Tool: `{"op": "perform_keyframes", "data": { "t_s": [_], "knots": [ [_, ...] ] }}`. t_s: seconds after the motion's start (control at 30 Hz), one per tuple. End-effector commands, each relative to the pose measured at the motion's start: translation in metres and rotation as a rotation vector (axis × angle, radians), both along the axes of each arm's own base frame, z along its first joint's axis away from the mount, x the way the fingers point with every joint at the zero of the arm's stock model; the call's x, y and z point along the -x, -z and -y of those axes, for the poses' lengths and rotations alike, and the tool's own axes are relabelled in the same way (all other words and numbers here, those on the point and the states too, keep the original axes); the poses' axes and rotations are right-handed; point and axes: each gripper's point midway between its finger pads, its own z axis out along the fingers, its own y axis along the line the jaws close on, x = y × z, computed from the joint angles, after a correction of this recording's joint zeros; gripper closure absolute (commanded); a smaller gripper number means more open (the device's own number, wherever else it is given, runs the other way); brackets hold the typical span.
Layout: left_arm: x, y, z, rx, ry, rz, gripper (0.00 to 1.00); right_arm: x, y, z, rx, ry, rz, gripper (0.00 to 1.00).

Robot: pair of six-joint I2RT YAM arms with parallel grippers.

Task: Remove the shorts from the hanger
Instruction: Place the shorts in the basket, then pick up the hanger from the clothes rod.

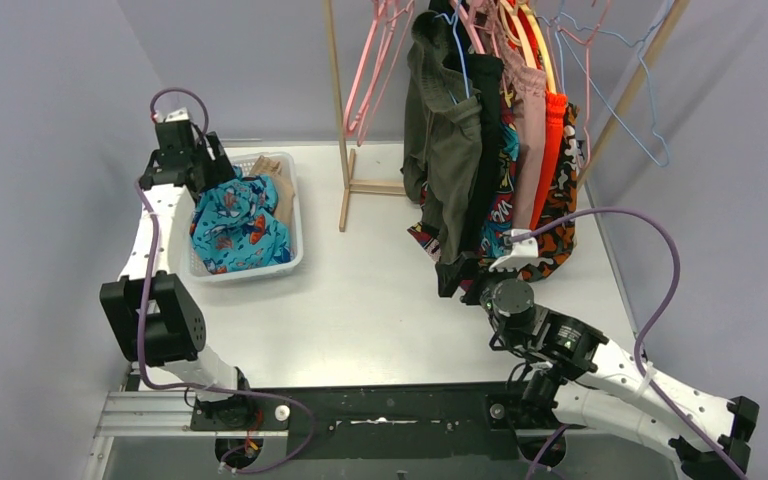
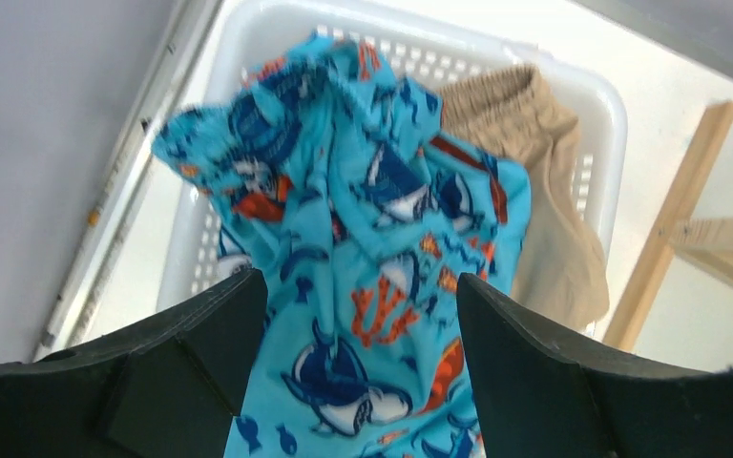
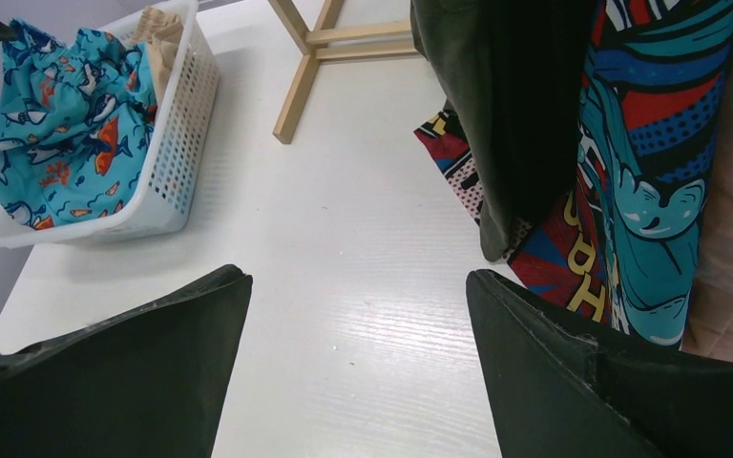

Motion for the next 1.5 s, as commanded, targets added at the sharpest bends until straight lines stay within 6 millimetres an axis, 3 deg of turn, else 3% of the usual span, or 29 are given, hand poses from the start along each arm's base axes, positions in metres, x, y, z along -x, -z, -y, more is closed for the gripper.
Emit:
{"op": "perform_keyframes", "data": {
  "t_s": [0.0, 0.1, 0.27, 0.33, 0.43, 0.57, 0.7, 0.8, 0.87, 0.97, 1.07, 1.17, 1.37, 1.47],
  "knots": [
    [0.014, -0.006, 0.016, 0.102, 0.017, 0.089, 0.31, -0.004, -0.009, -0.003, -0.023, 0.02, 0.016, 0.14],
    [0.023, 0.032, 0.028, 0.183, 0.031, 0.018, 0.43, -0.006, -0.01, -0.004, -0.005, 0.02, 0.016, 0.14],
    [0.024, 0.106, 0.017, 0.281, -0.013, -0.09, 0.46, -0.01, -0.028, 0.005, 0.001, 0.067, 0.034, 0.14],
    [0.018, 0.122, 0.018, 0.41, 0.008, -0.088, 0.47, -0.012, -0.045, 0.007, 0.002, 0.073, 0.074, 0.14],
    [0.006, 0.129, 0.022, 0.483, 0.048, -0.078, 0.48, -0.016, -0.072, 0.011, 0.009, 0.092, 0.107, 0.14],
    [0.007, 0.114, 0.023, 0.458, 0.071, -0.059, 0.46, -0.025, -0.089, 0.028, 0.075, 0.188, 0.065, 0.14],
    [0.012, 0.073, 0.018, 0.389, 0.07, 0.027, 0.38, -0.046, -0.085, 0.042, 0.175, 0.229, 0.018, 0.14],
    [0.02, 0.04, 0.02, 0.347, 0.065, 0.107, 0.34, -0.06, -0.083, 0.038, 0.159, 0.181, -0.003, 0.15],
    [0.026, 0.012, 0.022, 0.31, 0.055, 0.17, 0.3, -0.065, -0.092, 0.029, 0.144, 0.141, 0.025, 0.16],
    [0.03, -0.018, 0.043, 0.263, 0.083, 0.225, 0.28, -0.069, -0.115, 0.012, 0.124, 0.053, 0.077, 0.19],
    [0.035, -0.036, 0.086, 0.166, 0.157, 0.251, 0.27, -0.077, -0.134, 0.008, 0.128, 0.045, 0.102, 0.23],
    [0.05, -0.031, 0.135, 0.164, 0.254, 0.241, 0.26, -0.081, -0.159, 0.013, 0.114, 0.078, 0.139, 0.26],
    [0.105, -0.004, 0.208, 0.152, 0.469, 0.2, 0.26, -0.09, -0.187, 0.018, 0.128, 0.064, 0.196, 0.35],
    [0.13, 0.011, 0.232, 0.133, 0.543, 0.178, 0.26, -0.1, -0.196, 0.021, 0.123, 0.029, 0.191, 0.42]
  ]
}}
